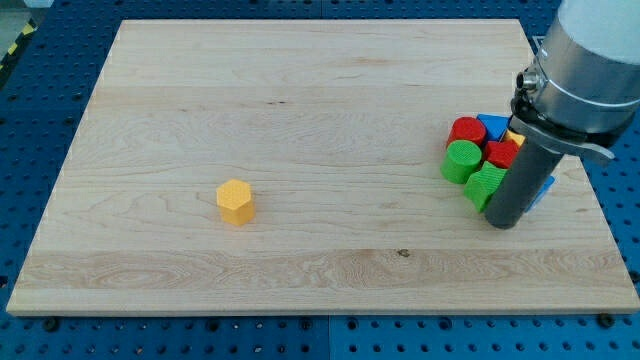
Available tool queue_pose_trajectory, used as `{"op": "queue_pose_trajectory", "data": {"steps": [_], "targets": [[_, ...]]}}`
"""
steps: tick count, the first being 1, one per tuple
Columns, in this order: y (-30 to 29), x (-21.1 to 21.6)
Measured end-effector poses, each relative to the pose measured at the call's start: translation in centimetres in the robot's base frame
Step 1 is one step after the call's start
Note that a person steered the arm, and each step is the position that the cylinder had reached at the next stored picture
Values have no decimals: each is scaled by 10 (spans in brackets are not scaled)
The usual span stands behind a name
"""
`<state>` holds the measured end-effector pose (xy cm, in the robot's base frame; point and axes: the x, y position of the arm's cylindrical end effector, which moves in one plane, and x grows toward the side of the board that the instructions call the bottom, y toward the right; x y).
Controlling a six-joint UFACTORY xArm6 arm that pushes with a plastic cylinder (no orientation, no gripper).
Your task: Move blue cube closer to the yellow heart
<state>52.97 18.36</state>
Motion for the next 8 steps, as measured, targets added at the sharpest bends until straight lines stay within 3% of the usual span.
{"op": "queue_pose_trajectory", "data": {"steps": [3,5,8], "targets": [[3,-7],[44,35],[52,23]]}}
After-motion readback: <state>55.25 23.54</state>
